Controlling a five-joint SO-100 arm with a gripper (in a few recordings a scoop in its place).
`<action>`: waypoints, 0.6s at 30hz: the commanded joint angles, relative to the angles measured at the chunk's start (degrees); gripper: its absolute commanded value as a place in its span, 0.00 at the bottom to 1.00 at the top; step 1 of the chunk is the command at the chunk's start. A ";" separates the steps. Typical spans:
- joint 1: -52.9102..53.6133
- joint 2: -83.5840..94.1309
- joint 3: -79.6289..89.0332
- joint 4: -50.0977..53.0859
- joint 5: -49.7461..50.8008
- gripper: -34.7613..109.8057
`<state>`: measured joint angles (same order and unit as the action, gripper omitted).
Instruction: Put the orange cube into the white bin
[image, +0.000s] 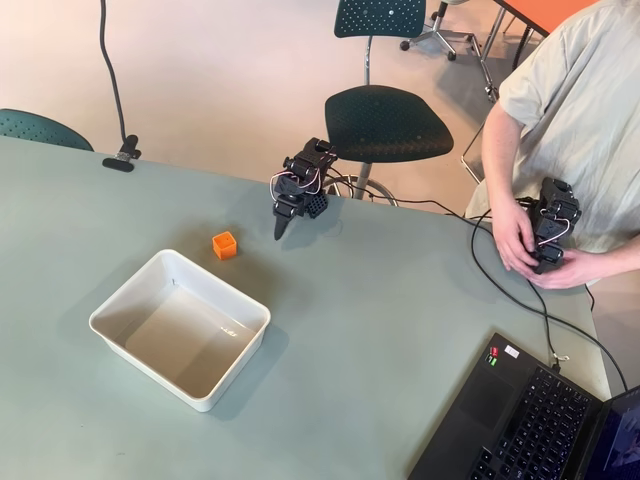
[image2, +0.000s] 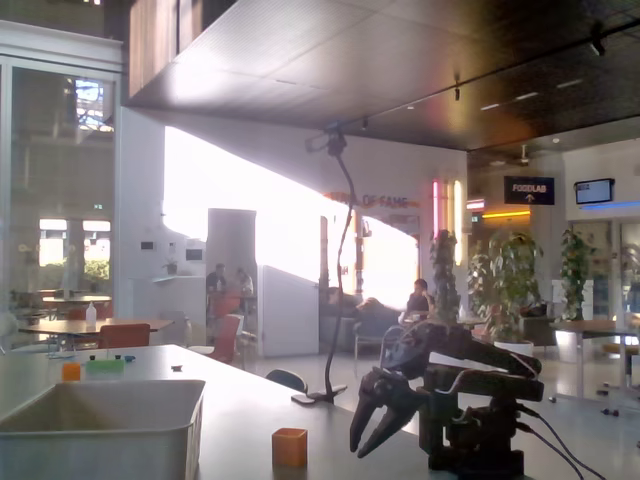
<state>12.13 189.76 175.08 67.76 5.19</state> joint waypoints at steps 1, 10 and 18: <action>0.35 0.09 -0.18 -0.62 -0.18 0.27; -0.18 0.09 1.14 -0.70 -0.35 0.27; 0.00 0.09 0.88 -0.70 0.00 0.27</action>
<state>12.39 189.76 176.48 67.59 5.19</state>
